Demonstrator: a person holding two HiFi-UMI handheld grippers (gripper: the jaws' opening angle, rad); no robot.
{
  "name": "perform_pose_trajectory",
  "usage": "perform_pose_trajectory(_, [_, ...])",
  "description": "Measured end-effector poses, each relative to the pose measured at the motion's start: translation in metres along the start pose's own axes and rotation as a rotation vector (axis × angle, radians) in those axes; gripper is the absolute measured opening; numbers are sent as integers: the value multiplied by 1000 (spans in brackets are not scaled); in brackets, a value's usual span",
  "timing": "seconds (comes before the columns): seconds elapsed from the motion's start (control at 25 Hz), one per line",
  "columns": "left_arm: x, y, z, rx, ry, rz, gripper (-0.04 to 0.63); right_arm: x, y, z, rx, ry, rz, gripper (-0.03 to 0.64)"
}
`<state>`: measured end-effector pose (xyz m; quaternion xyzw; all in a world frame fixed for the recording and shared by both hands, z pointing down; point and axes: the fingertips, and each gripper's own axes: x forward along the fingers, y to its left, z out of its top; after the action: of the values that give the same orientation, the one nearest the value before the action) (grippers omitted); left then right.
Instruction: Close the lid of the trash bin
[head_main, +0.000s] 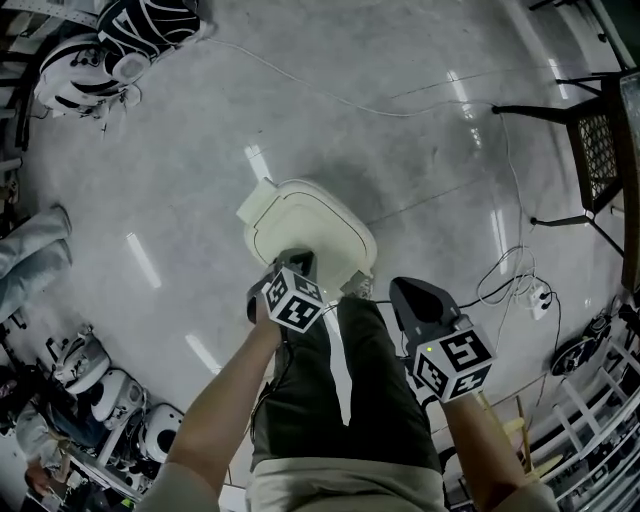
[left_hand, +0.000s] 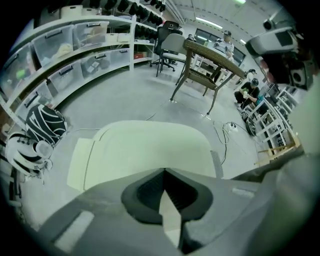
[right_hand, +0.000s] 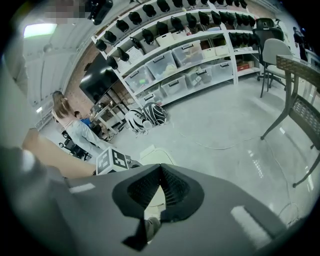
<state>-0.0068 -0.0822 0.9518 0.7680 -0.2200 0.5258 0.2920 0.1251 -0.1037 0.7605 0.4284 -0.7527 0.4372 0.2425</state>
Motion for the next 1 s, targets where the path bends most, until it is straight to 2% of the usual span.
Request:
perform_pose_trajectory(0.16, [2,2,1,-157,-21,-35,3,-2,-3,2,62,-25,13,3])
perform_pose_trajectory(0.28, [-14,2,6,-177,-24,-34,3,-8,5,19,106,-78,53,3])
perform_pose_trajectory(0.4, [-56,12,28,-184,-94,-8,3,-20,18,42,68,-104,52,3])
perform_pose_trajectory(0.52, [-117,27,68,-147,-203,34,3,-43,40,81,36,-162,74,3])
perform_pose_trajectory(0.68, [-215,34,117,-102,-351,118,3,-98,78,139,-68,-262,91,3])
perform_pose_trajectory(0.84, [-320,27,146,-127,-484,158,3,-163,121,186,-157,-341,100,3])
perform_pose_trajectory(1.0, [-428,31,186,-150,-672,207,3,-228,167,239,-314,-451,92,3])
